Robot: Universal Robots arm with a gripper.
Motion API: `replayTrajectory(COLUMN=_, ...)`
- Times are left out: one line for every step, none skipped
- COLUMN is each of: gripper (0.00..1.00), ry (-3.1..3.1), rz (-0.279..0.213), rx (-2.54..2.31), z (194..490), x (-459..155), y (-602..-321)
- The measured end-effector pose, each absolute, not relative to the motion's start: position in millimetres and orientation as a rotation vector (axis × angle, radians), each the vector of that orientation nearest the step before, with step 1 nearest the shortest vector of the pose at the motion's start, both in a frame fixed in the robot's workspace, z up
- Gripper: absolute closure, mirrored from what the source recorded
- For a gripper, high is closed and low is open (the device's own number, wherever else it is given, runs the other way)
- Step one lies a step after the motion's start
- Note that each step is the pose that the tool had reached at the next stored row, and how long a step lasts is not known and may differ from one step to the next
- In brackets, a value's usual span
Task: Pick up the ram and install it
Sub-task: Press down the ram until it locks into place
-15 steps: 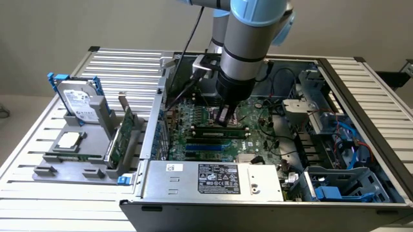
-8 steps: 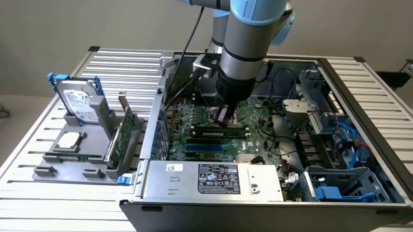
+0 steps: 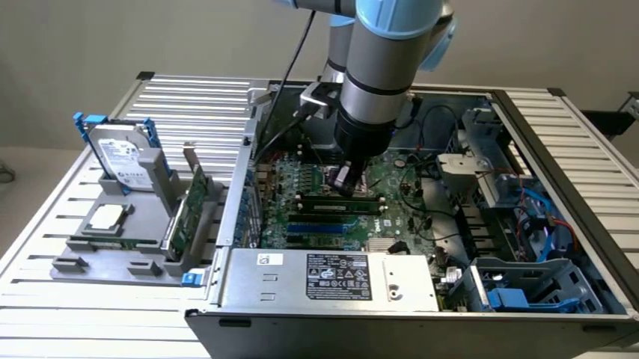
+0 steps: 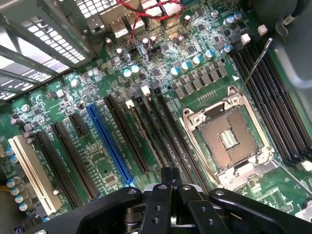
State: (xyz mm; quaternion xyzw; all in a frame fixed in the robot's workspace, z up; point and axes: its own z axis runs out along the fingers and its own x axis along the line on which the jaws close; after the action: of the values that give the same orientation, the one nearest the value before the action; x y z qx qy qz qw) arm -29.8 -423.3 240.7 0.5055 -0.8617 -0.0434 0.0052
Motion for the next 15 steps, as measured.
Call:
replayTrajectory(gripper=0.89, ry=-2.707, rz=-0.135, rx=1.568, z=240.8, x=-29.8, y=-423.3)
replayTrajectory(gripper=0.89, ry=-2.715, rz=-0.134, rx=1.553, z=240.8, x=-29.8, y=-423.3)
replayTrajectory(gripper=0.89, ry=-2.723, rz=-0.133, rx=1.538, z=240.8, x=-29.8, y=-423.3)
replayTrajectory(gripper=0.89, ry=-2.732, rz=-0.132, rx=1.522, z=240.9, x=-29.8, y=-423.4)
replayTrajectory(gripper=0.89, ry=-2.74, rz=-0.132, rx=1.506, z=240.9, x=-29.9, y=-423.4)
replayTrajectory(gripper=0.89, ry=-2.749, rz=-0.131, rx=1.49, z=240.9, x=-29.8, y=-423.4)
replayTrajectory(gripper=0.89, ry=-2.758, rz=-0.131, rx=1.474, z=240.8, x=-29.8, y=-423.3)
replayTrajectory(gripper=0.89, ry=-2.767, rz=-0.131, rx=1.457, z=240.8, x=-29.8, y=-423.3)
replayTrajectory(gripper=0.89, ry=-2.775, rz=-0.131, rx=1.441, z=240.8, x=-29.8, y=-423.3)
replayTrajectory(gripper=0.89, ry=-2.784, rz=-0.131, rx=1.424, z=240.7, x=-29.8, y=-423.2)
replayTrajectory(gripper=0.89, ry=-2.793, rz=-0.131, rx=1.406, z=240.7, x=-29.8, y=-423.3)
replayTrajectory(gripper=0.89, ry=-2.802, rz=-0.13, rx=1.389, z=240.8, x=-29.8, y=-423.3)
replayTrajectory(gripper=0.89, ry=-2.81, rz=-0.13, rx=1.372, z=240.8, x=-29.8, y=-423.3)
replayTrajectory(gripper=0.89, ry=-2.819, rz=-0.13, rx=1.355, z=240.8, x=-29.8, y=-423.3)
replayTrajectory(gripper=0.89, ry=-2.827, rz=-0.13, rx=1.338, z=240.8, x=-29.8, y=-423.3)
